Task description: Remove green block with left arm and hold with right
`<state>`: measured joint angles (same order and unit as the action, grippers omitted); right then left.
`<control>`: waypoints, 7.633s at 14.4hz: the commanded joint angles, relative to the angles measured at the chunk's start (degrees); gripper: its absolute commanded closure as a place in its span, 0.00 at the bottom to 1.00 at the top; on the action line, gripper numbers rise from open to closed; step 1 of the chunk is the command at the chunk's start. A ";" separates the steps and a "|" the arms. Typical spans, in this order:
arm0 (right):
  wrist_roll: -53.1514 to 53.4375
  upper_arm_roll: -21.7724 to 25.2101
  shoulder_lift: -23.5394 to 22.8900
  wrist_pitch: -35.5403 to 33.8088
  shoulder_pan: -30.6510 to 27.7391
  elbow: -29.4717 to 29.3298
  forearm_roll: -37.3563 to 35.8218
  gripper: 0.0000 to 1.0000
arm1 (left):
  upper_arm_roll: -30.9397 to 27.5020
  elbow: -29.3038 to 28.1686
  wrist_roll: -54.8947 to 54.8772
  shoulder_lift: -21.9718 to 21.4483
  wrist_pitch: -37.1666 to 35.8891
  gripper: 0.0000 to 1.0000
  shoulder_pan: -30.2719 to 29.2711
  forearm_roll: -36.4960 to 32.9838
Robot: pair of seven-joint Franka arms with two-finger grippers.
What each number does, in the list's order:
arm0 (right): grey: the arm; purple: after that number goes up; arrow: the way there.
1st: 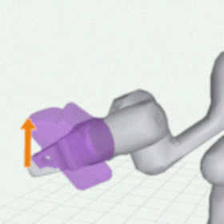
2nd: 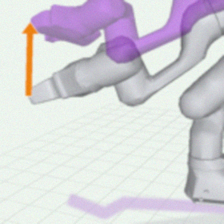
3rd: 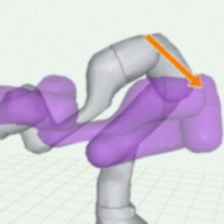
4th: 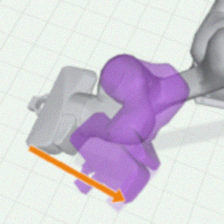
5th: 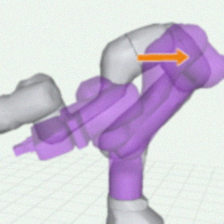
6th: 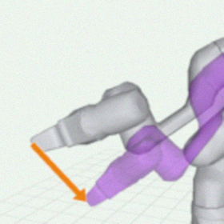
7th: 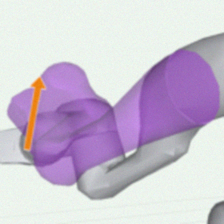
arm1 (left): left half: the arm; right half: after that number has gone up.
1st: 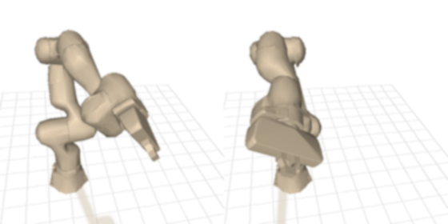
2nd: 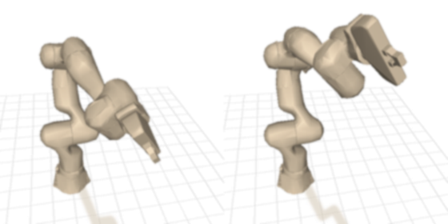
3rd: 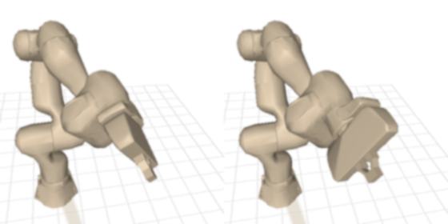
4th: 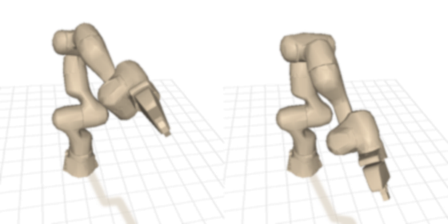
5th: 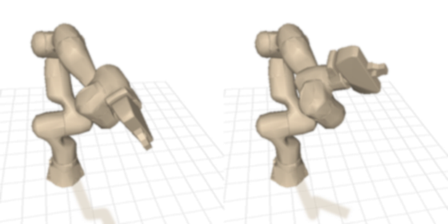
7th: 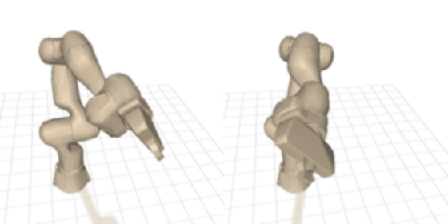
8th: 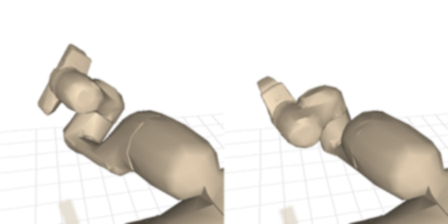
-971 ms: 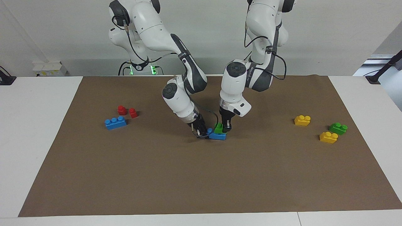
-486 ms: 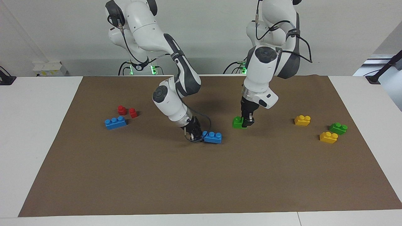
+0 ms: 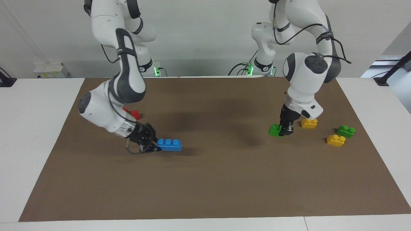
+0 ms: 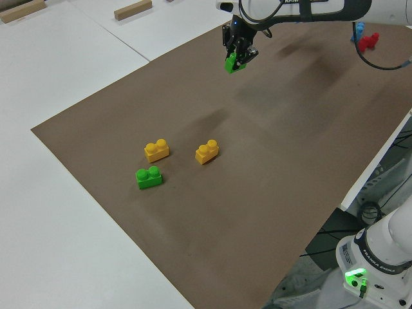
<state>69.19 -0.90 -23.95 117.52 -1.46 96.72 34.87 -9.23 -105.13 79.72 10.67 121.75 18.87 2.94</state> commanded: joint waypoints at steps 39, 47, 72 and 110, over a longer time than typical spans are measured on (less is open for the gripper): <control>-17.86 -0.94 6.45 -11.16 -8.64 -0.90 -19.64 0.00 | 0.53 0.19 -33.82 7.01 13.61 0.00 -13.42 2.07; -44.58 -1.56 19.28 -24.52 -1.10 -2.59 -30.54 0.00 | 0.62 4.47 -59.64 -1.17 -3.51 0.00 -13.42 1.98; -64.45 -0.77 23.69 -28.75 -0.29 -3.46 -35.31 0.00 | 4.48 20.75 -81.13 -8.03 -38.87 0.00 -13.51 -2.41; -67.96 -0.77 23.95 -28.22 -0.91 -2.94 -35.31 0.00 | 11.87 15.92 -80.42 -9.61 -27.72 0.00 -19.92 -2.68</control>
<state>2.13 -1.15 -0.54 89.17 -1.68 93.24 0.70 3.01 -86.26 -0.46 2.59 91.33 -1.17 1.08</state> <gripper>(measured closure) 0.000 0.000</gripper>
